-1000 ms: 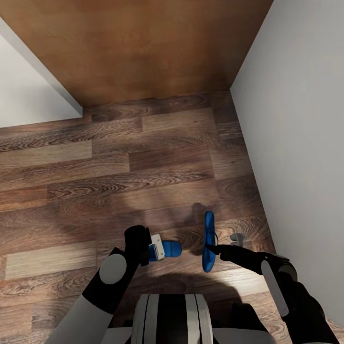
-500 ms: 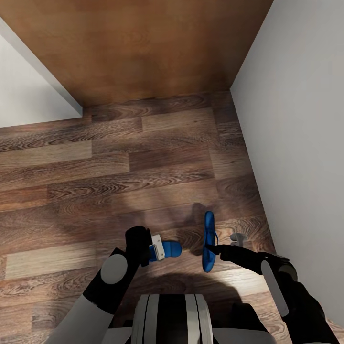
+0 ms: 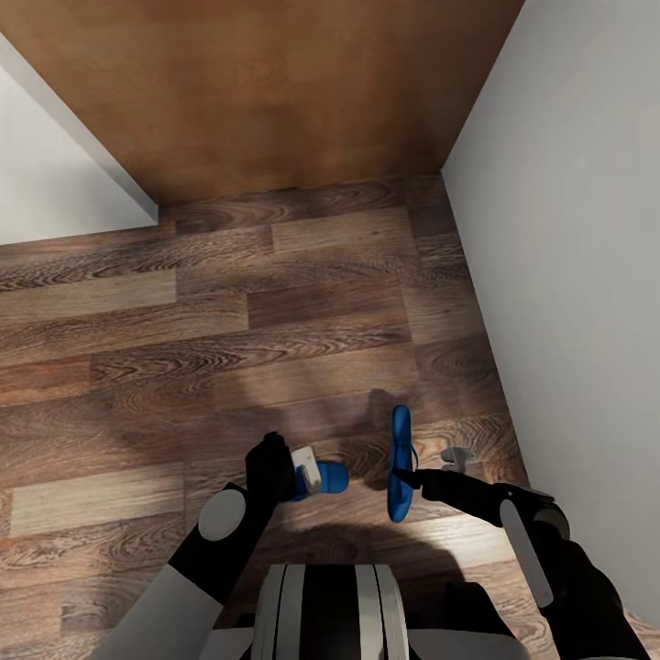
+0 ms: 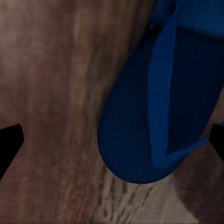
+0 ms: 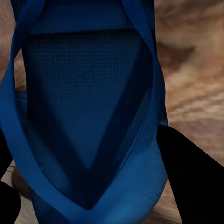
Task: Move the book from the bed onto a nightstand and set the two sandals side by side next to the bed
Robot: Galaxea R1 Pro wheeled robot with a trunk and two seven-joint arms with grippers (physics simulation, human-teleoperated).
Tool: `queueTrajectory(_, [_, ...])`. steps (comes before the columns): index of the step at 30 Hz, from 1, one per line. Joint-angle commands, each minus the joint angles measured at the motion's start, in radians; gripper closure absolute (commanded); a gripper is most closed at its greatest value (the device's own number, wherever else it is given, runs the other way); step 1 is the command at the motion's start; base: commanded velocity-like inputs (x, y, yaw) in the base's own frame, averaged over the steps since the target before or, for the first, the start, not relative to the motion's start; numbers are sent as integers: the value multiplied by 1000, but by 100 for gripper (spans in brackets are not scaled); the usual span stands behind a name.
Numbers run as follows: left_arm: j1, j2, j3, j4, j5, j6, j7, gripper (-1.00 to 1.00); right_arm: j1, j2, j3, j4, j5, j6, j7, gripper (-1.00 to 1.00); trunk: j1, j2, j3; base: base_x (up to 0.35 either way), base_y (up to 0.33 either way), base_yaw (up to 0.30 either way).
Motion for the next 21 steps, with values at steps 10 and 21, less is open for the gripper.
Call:
queueTrajectory(10, [0,-7,-1,0,38,4,-2,-100,0,-3,-1,-1,-3,7,3,100,0,0,-1,0,0,0])
queueTrajectory(21, [-1,-7,-1,-1,92,4,-10,-100,0,-4,-2,-1,-3,7,3,100,0,0,-1,0,0,0])
